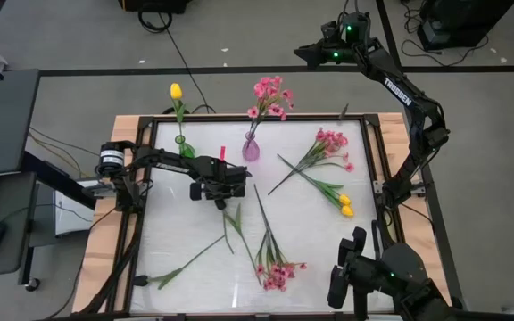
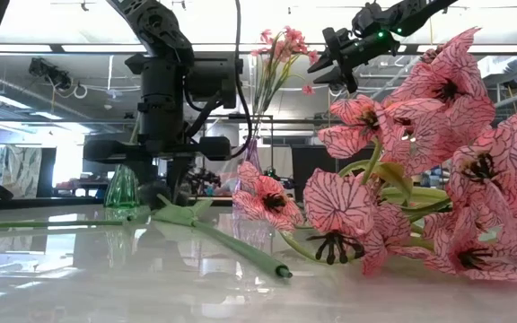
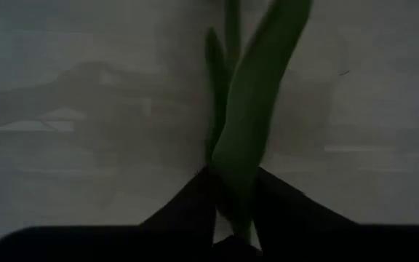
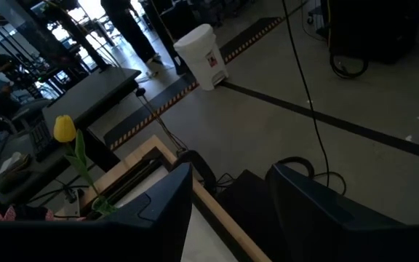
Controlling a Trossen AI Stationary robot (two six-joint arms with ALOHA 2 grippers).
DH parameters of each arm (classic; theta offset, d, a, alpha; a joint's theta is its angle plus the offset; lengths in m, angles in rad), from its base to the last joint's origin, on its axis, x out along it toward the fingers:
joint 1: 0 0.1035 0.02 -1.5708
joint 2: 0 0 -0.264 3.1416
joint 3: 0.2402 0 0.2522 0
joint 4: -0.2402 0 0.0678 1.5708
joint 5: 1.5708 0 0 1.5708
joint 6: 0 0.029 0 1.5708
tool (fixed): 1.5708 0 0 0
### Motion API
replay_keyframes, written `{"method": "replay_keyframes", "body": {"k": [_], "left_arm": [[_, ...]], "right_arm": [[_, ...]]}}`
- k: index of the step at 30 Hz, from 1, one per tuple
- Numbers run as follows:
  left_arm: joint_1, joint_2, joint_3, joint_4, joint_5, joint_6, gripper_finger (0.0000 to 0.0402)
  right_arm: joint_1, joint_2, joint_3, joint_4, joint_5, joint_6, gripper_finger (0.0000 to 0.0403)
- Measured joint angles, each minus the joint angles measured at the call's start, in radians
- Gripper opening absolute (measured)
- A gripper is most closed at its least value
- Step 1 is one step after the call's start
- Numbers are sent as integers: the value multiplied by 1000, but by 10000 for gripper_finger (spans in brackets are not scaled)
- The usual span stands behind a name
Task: Sort flowers into vase by color
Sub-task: Put the top black flower into the red vase
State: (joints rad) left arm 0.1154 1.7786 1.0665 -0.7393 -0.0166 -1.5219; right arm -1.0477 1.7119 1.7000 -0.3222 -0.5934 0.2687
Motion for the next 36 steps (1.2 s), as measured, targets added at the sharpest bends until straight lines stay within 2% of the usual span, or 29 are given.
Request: {"method": "replay_keyframes", "body": {"k": [5,9,18,23,29,36], "left_arm": [[0,-1,0,19,1,0,30],[2,-7,1,40,1,3,15],[41,-14,97,27,-10,106,12],[56,-16,163,-33,-43,163,11],[63,-16,185,-80,-73,232,16],[25,-16,185,-21,58,335,33]], "right_arm": [[0,0,0,0,0,0,196],[0,0,0,0,0,0,196],[0,0,0,0,0,0,196],[0,0,0,0,0,0,196],[0,0,0,0,0,0,196],[0,0,0,0,0,0,196]]}}
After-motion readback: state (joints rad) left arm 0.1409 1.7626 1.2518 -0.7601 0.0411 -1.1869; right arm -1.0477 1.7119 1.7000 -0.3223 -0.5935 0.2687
